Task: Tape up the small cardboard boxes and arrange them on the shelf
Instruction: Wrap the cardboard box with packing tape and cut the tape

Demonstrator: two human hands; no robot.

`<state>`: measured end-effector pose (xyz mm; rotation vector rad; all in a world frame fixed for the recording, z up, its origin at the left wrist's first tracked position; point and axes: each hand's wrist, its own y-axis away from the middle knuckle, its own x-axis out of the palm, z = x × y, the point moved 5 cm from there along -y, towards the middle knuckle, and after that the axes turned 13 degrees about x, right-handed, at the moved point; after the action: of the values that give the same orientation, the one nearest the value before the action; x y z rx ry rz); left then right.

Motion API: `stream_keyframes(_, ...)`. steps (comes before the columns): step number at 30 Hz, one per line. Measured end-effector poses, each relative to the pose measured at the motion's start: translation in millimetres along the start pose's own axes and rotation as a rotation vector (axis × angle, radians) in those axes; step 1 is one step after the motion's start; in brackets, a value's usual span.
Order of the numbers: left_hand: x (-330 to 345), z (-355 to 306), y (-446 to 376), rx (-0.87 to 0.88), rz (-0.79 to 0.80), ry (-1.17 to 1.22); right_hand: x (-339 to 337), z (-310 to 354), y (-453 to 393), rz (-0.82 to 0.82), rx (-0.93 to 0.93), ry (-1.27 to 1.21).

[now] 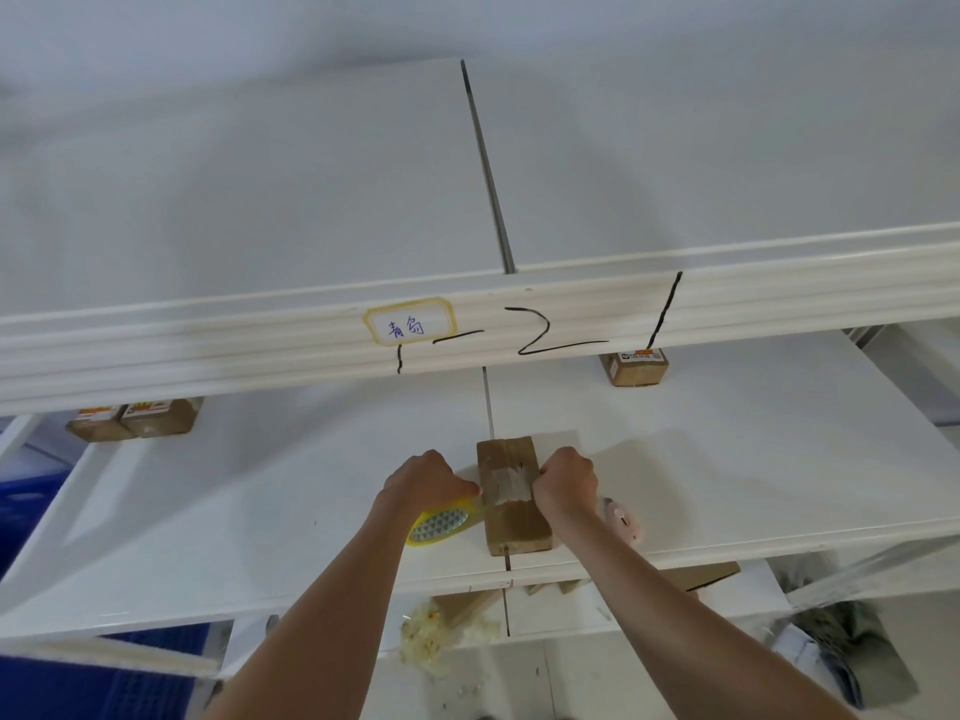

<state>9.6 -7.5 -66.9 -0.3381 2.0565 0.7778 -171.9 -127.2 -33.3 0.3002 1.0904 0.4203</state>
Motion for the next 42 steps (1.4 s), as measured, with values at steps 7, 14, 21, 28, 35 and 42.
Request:
stream_keyframes(7, -1, -5, 2, -0.001, 0.006, -0.028, 18, 26, 9, 0.249, -0.018, 0.160)
stream_keyframes(14, -9, -4, 0, 0.063, 0.026, 0.016, 41, 30, 15, 0.255, 0.092, 0.271)
stream_keyframes(21, -15, 7, 6, 0.096, 0.095, 0.107, 41, 37, 28, 0.174, 0.208, 0.286)
stream_keyframes(28, -19, 7, 7, 0.174, 0.073, 0.005, 39, 42, 31, 0.061, 0.127, 0.305)
stream_keyframes(35, -26, 5, 7, 0.186, 0.045, -0.044, 37, 38, 28, 0.007, 0.129, 0.234)
stream_keyframes(42, -29, 5, 13, 0.202, 0.027, -0.017, 40, 36, 21, 0.042, 0.123, 0.188)
